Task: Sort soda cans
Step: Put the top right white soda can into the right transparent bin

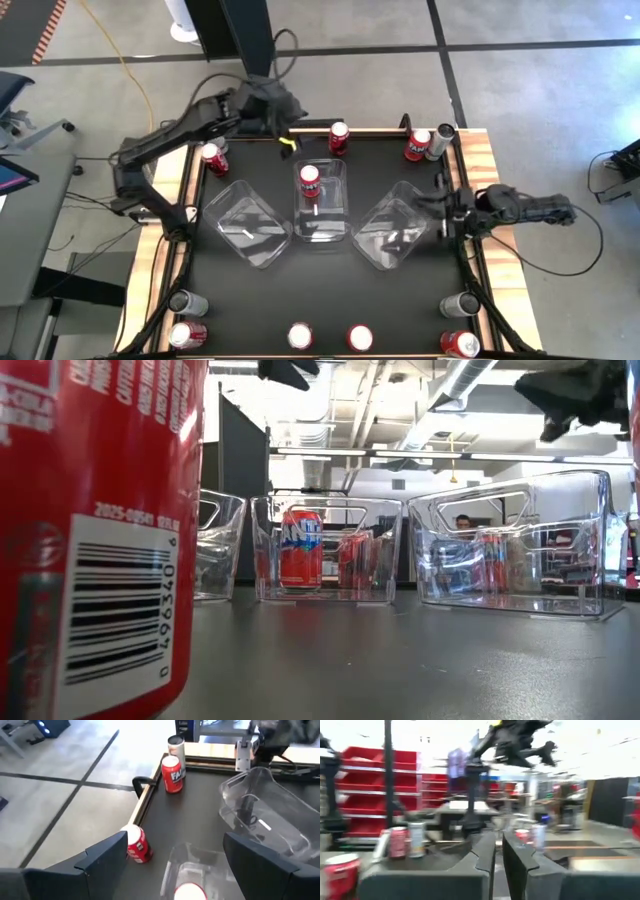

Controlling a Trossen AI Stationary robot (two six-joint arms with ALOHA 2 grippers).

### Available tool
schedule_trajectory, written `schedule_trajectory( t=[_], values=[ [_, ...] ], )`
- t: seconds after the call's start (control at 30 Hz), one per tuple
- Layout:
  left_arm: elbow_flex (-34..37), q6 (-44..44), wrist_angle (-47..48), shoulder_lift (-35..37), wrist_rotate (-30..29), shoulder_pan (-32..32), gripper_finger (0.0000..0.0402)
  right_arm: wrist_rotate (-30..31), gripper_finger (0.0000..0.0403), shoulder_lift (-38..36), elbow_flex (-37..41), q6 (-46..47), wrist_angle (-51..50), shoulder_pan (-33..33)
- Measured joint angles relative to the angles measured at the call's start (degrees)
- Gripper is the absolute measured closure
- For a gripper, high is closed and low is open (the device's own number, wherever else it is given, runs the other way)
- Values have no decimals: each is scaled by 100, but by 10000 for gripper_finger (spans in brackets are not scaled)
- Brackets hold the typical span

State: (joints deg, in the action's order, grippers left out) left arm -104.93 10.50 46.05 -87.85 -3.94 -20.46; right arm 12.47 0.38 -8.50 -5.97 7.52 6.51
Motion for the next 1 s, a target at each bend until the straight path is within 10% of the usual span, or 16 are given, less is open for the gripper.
schedule_trajectory(
  t=[0.6,1.0],
  values=[
    [3315,-749,-2271,1629,-588,663,82,1021,134,2237,-3179,152,-2111,-1135],
    [4317,-902,-2822,2364,-1219,1051,82,1209,117,4457,-4932,1084,-3636,-2690]
  ],
)
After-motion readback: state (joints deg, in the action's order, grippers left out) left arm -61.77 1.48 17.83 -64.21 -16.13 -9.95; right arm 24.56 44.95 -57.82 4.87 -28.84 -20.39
